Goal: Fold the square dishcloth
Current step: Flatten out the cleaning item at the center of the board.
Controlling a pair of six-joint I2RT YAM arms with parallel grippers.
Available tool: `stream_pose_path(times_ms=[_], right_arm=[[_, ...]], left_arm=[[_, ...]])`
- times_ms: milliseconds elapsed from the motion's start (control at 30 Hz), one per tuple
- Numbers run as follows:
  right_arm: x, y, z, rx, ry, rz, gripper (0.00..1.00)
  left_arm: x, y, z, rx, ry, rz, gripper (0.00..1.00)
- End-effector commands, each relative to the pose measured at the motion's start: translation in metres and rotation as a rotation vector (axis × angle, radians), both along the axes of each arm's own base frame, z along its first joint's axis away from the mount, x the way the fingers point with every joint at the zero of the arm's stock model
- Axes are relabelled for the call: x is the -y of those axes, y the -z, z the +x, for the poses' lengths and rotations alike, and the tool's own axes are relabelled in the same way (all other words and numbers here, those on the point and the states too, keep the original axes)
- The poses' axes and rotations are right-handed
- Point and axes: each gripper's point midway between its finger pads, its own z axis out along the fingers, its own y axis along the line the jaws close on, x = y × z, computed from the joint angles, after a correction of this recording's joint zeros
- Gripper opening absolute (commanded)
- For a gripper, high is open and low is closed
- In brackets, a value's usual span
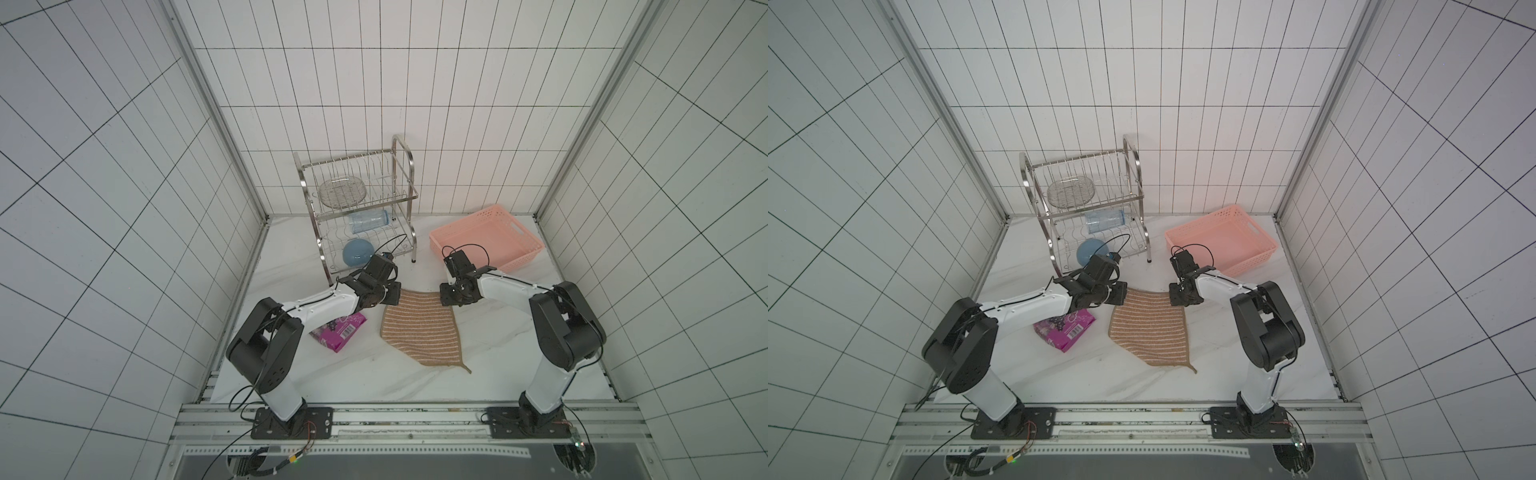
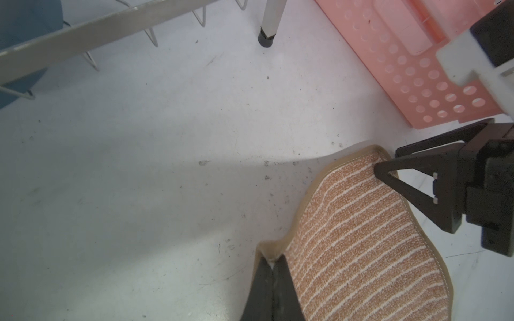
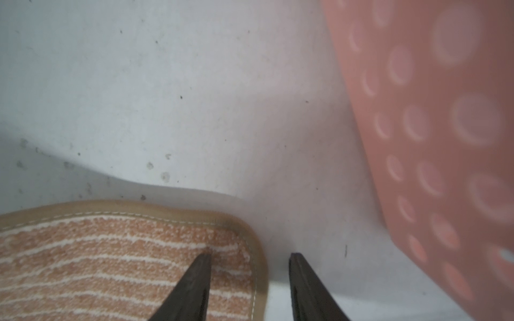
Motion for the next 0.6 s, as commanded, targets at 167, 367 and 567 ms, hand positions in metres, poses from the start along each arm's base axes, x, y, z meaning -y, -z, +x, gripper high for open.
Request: stream_pose_path(times_ms=[167,367,567], right_arm=[[-0.010,0.016,-0.014,-0.062,-0.066,-0.018,0.28],[-0.008,0.015,-0.017,-0.064,-0.062,-0.023,0.15],[-0.007,0.000,-0.012,-0.029,-0.062,-0.040,0.00]], left_arm=[[0.001,0.005,0.002,-0.010,-0.015,-0.008,0.00],[0.000,0.007,0.003,-0.013,-0.030,-0.008,0.00],[-0.008,0.001,0.006,0.014,-0.072,0.004,0.00]])
